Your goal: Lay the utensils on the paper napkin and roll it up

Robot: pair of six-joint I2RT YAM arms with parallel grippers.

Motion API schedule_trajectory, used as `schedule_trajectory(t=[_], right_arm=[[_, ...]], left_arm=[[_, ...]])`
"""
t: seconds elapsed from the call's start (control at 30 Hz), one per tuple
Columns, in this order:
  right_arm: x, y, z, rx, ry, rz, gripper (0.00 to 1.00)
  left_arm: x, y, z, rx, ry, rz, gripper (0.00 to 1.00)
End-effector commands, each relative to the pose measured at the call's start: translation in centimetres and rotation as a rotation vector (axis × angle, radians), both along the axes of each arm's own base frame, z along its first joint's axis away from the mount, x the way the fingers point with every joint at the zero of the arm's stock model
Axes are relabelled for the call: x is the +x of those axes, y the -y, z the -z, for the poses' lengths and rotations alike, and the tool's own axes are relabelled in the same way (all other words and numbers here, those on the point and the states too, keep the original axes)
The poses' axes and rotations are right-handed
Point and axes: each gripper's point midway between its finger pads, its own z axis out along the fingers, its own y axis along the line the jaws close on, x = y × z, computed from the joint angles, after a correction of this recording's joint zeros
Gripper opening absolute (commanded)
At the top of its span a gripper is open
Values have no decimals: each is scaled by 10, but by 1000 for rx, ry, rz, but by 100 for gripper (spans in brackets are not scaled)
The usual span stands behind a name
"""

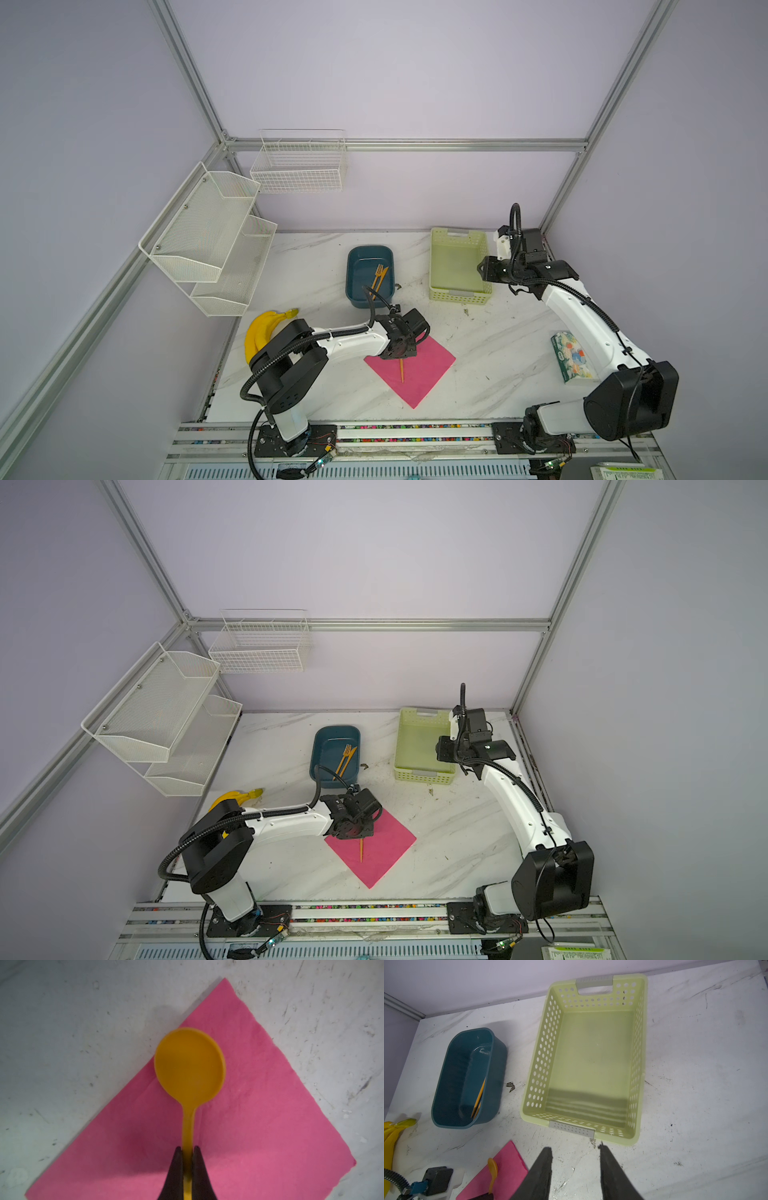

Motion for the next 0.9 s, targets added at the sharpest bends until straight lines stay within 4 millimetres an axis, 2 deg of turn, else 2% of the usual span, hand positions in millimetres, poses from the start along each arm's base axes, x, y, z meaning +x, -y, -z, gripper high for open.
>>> schedule_trajectory(t=[0.0,0.57,0.87], right_arm=[[-7,-1,-1,-9,-3,-19,41],[-8,0,0,-25,-9,-25,42],[-6,0,2,-30,-15,-25,43]], left_arm=[[4,-4,1,17,19,-11,0],[14,-4,-2,48,22,-11,0],[19,-2,-11,34,39,-13,0]])
